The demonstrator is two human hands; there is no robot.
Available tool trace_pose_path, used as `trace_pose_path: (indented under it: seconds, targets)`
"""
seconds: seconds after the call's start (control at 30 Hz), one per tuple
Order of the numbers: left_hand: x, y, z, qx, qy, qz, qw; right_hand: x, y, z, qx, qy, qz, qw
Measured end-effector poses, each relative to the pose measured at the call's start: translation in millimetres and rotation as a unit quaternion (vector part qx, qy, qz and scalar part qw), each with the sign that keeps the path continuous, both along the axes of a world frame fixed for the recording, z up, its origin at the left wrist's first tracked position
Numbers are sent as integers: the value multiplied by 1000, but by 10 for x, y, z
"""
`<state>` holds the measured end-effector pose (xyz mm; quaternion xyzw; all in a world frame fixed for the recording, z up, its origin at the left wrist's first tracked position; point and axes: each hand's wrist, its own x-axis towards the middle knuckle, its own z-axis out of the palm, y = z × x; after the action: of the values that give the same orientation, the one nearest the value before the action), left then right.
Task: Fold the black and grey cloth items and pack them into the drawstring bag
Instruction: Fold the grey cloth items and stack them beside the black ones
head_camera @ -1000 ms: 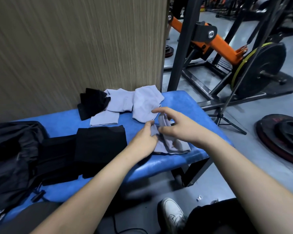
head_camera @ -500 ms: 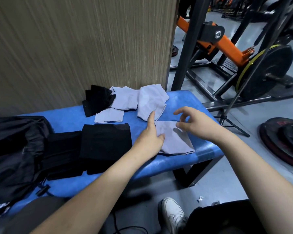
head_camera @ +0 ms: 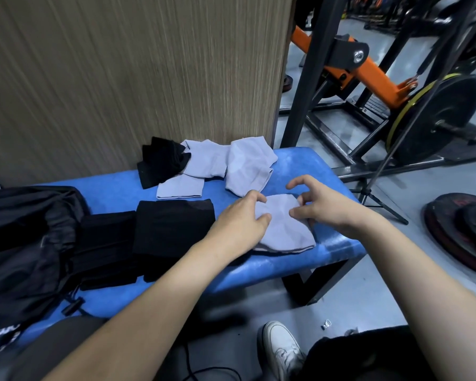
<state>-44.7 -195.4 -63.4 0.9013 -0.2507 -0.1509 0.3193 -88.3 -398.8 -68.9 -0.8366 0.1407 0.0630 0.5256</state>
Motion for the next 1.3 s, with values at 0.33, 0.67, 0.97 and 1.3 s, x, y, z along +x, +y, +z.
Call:
trace_pose_path:
  seconds: [0.33, 0.67, 0.97, 1.3]
  targets:
    - [138, 129, 106, 153, -159, 16, 975, 84, 55, -45, -49, -18, 31, 998]
    - [186, 186, -22, 226, -233, -12, 946, 175, 144, -97, -196, -8, 68, 978]
    - [192, 171, -42, 298, -206, -75, 929, 159, 115, -98, -259, 13, 97, 961]
    - [355, 107, -79, 206, -211, -32, 955, 446, 99, -180, -236, -45, -6, 971]
